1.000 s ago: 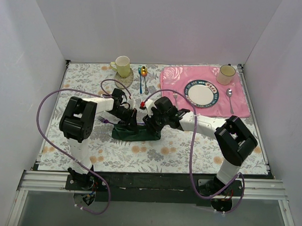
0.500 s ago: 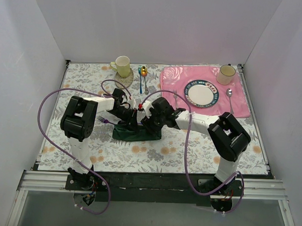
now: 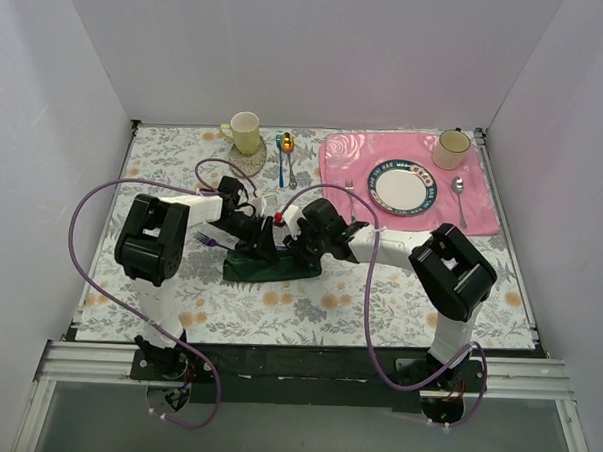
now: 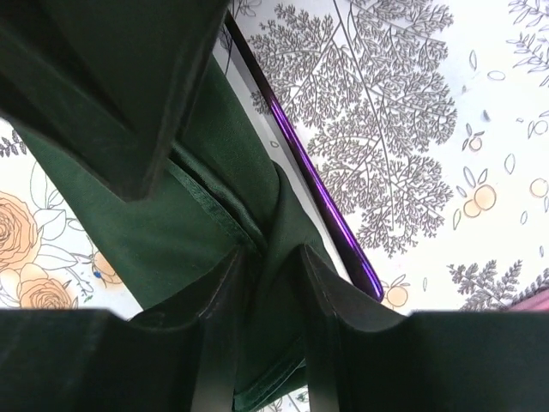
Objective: Fold the napkin into a case and place the utensils inside
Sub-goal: Stuff the top corner of the smaller-rectangle-folded napkin at the center of the board.
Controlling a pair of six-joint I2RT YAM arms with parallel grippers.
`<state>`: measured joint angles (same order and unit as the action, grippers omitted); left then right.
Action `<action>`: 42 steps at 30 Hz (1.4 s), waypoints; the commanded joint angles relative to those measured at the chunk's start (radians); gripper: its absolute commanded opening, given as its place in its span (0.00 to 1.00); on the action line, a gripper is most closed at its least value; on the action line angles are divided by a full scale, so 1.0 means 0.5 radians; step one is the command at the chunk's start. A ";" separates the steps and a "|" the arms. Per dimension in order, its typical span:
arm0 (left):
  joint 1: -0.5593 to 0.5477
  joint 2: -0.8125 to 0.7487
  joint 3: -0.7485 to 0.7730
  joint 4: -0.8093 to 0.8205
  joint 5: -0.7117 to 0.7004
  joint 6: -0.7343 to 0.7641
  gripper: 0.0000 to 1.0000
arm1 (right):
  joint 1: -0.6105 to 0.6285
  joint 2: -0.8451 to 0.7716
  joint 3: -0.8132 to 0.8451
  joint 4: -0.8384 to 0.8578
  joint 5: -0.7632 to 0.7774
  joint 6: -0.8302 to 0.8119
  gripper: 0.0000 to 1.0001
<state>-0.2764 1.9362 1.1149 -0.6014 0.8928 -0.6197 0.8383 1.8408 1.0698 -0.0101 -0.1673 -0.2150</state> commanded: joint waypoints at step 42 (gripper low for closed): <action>-0.226 -0.387 -0.312 0.151 -0.249 0.561 0.33 | 0.014 -0.153 -0.342 0.168 -0.399 -0.316 0.24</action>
<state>-0.3660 1.7267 0.9379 -0.5121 0.7658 -0.3637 0.8391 1.7626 0.9009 0.1528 -0.3477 -0.3737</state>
